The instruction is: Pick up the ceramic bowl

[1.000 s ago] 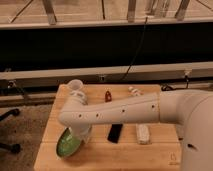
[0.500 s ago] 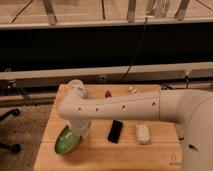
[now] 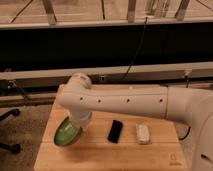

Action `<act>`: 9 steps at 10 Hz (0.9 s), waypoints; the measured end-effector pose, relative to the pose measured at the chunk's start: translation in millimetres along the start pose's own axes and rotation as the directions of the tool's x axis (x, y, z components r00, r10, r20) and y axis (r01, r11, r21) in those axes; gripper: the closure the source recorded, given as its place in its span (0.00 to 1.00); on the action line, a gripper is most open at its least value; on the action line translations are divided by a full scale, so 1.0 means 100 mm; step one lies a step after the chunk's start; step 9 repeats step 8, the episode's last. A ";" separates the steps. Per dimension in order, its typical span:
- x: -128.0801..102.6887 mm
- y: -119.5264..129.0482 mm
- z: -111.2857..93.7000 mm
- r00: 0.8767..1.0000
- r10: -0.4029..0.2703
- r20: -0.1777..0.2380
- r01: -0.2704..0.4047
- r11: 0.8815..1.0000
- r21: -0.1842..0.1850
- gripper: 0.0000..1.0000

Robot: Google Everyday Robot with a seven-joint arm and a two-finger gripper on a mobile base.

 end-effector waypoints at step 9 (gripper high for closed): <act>0.07 0.10 -0.08 1.000 -0.013 -0.009 0.013 1.000 0.004 1.00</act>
